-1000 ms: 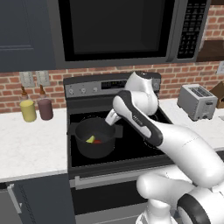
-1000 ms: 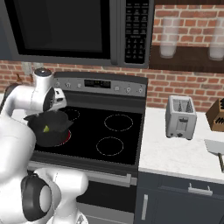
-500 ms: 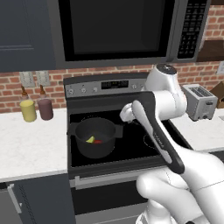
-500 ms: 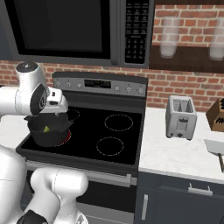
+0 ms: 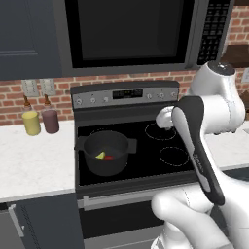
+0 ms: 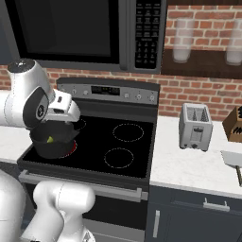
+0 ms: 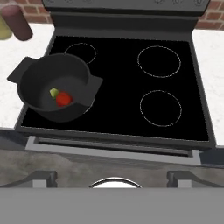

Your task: Put the lemon wedge and bell pepper in the pot. Retrieve the spatula and lightly stir the vegetables in the pot.

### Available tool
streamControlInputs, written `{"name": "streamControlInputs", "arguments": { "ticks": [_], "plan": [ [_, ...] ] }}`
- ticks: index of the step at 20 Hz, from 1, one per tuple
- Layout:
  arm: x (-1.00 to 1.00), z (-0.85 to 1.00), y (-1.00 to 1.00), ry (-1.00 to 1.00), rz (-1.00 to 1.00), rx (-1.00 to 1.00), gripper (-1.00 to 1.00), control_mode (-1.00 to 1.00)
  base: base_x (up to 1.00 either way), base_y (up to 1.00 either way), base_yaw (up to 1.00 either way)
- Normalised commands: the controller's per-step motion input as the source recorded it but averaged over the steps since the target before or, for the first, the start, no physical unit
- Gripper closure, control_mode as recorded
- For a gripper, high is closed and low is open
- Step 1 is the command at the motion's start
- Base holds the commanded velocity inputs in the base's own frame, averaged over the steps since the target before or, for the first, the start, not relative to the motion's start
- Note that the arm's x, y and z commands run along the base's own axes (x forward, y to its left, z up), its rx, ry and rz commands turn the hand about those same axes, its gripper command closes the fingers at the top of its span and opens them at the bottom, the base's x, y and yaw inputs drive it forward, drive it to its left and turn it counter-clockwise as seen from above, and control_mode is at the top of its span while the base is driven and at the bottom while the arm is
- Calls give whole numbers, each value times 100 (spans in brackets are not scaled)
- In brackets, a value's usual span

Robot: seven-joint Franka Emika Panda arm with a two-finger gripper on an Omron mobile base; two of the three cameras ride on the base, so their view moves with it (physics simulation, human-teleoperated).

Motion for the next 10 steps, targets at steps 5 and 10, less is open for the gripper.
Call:
{"name": "streamControlInputs", "arguments": {
  "ticks": [5,10],
  "plan": [
    [-43,11,-3,-5,1,0,-100,-100,0,0,0],
    [-2,0,0,0,1,0,-100,-100,0,0,0]
  ]
}}
